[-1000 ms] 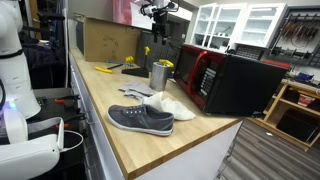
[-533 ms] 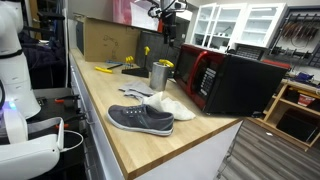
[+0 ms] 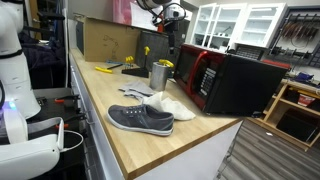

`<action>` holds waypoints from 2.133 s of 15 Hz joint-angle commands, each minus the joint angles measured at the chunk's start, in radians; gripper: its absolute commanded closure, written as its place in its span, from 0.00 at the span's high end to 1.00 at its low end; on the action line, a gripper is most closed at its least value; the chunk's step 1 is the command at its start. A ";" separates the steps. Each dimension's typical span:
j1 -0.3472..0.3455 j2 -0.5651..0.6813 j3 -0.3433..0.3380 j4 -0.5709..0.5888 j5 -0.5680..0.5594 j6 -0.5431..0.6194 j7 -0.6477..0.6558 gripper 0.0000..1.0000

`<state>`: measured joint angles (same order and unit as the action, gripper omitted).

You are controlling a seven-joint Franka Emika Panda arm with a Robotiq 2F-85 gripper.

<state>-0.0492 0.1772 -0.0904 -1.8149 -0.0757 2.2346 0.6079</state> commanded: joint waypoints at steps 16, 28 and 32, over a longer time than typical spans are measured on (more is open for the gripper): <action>0.048 0.063 -0.019 0.000 -0.072 -0.009 0.590 1.00; 0.044 0.086 -0.014 0.004 -0.009 -0.040 0.676 0.36; 0.045 0.085 -0.010 0.007 0.015 -0.047 0.681 0.05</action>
<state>-0.0147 0.2698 -0.0973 -1.8144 -0.0870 2.2211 1.2653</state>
